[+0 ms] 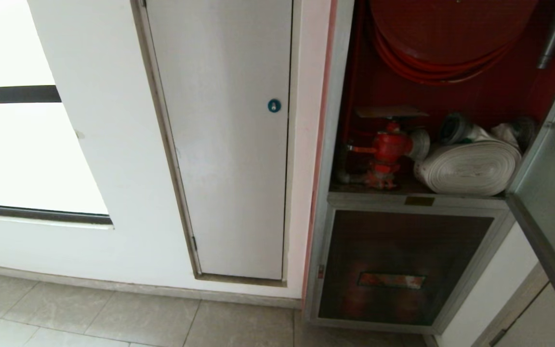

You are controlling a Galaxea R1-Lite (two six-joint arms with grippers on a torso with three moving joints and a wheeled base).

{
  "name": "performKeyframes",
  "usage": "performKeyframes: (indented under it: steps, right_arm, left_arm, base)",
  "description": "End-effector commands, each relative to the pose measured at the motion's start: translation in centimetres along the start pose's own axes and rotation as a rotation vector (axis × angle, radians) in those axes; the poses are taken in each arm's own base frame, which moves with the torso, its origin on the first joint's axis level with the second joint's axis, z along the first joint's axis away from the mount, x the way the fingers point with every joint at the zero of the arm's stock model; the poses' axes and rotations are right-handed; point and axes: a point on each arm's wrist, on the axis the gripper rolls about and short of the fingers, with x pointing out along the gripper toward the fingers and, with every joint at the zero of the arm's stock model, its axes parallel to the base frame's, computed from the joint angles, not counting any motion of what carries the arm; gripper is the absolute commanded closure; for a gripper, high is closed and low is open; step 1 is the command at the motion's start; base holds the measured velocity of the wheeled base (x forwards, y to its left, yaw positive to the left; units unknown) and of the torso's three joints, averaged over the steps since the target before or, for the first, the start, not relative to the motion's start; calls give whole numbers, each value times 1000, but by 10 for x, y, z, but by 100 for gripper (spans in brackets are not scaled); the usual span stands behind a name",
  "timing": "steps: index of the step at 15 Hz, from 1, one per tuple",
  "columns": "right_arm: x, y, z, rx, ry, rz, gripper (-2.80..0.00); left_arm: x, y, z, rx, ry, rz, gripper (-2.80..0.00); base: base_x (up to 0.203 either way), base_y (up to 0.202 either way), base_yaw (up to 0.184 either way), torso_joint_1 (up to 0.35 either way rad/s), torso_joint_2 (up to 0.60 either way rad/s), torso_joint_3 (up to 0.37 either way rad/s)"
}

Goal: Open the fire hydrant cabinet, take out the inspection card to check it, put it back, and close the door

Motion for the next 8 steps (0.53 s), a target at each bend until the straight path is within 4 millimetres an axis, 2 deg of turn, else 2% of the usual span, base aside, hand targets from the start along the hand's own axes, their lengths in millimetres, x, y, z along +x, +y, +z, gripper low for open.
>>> performKeyframes:
  steps: [1, 5, 8]
  right_arm:
    - [0, -10, 4, -16, 0, -52, 0]
    - [11, -27, -10, -152, 119, -189, 0]
    - [13, -27, -11, -159, 129, -187, 0]
  left_arm:
    - [0, 0, 0, 0, 0, 0, 0]
    - [0, 0, 0, 0, -2, 0, 0]
    - [0, 0, 0, 0, 0, 0, 0]
  base:
    - [0, 0, 0, 0, 0, 0]
    - [0, 0, 0, 0, 0, 0]
    - [0, 0, 0, 0, 0, 0]
